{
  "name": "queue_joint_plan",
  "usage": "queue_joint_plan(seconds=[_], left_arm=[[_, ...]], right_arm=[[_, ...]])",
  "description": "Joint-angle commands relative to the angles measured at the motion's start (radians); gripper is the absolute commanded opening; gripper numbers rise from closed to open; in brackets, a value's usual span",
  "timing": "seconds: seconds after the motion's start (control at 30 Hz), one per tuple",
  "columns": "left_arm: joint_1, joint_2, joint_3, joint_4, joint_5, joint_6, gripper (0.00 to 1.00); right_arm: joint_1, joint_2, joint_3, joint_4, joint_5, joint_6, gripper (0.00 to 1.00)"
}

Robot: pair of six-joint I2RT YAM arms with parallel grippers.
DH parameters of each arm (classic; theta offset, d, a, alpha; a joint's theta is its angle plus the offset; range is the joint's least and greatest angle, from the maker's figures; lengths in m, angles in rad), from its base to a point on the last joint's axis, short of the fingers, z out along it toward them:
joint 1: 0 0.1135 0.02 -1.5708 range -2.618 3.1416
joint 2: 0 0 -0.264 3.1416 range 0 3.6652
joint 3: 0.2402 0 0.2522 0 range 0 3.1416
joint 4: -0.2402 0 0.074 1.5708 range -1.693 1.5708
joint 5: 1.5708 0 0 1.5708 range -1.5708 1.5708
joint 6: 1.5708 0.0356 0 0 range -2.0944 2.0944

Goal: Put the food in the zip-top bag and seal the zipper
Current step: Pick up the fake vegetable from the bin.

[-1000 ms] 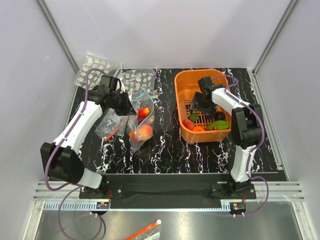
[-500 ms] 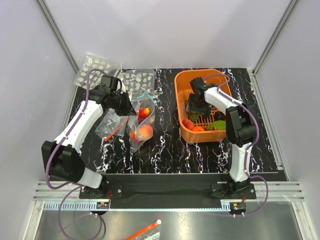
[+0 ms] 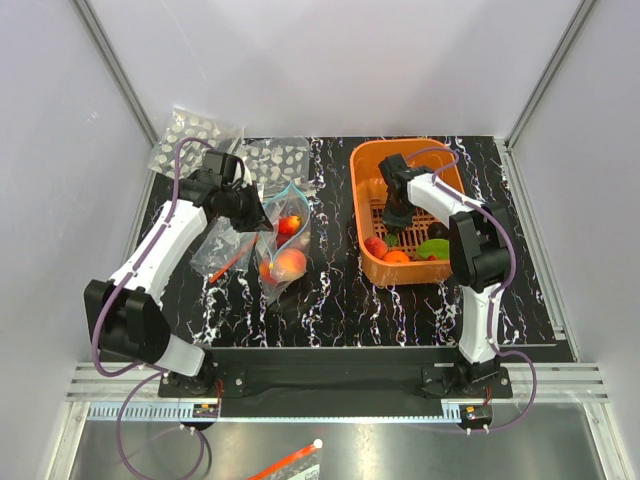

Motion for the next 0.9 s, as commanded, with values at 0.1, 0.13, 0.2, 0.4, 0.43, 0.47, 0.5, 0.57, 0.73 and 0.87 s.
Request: queue_joint_plan(seconds=[0.1,0.13,0.2,0.4,0.43,0.47,0.5,0.57,0.73,0.87], left_arm=[[0.004,0.010,0.049,0.008,0.021,0.016,0.00],[0.003,0.011,0.049,0.006,0.021,0.016,0.00],[0.003,0.011,0.052,0.006,0.021,0.019,0.00],[0.003,0.006,0.059,-0.002,0.015,0.023,0.00],[0.003,0.003,0.060,-0.002,0.013,0.025,0.00],[0.003,0.000,0.062,-0.005,0.010,0.025,0.00],[0.003,-0.001,0.059,-0.005,0.013,0.023,0.00],[0.003,-0.018,0.056,-0.014,0.009,0.026,0.00],[0.003,-0.056,0.062,-0.055,-0.027,0.031,0.00],[0.003,-0.095,0.056,-0.077,-0.037,0.028,0.00]], right_arm=[[0.002,-0.011,0.020,-0.009,-0.002,0.002,0.01],[0.001,-0.014,0.023,-0.012,0.000,0.004,0.00],[0.001,-0.022,0.035,-0.018,0.001,-0.001,0.00],[-0.002,-0.054,0.098,-0.082,0.008,-0.004,0.00],[-0.004,-0.062,0.107,-0.097,0.009,-0.004,0.00],[-0.004,-0.077,0.120,-0.107,0.014,-0.002,0.00],[-0.007,-0.085,0.152,-0.127,0.017,-0.002,0.00],[-0.016,-0.094,0.192,-0.150,0.017,-0.002,0.00],[-0.045,-0.143,0.360,-0.231,-0.067,0.015,0.00],[-0.053,-0.227,0.417,-0.219,-0.270,0.042,0.00]])
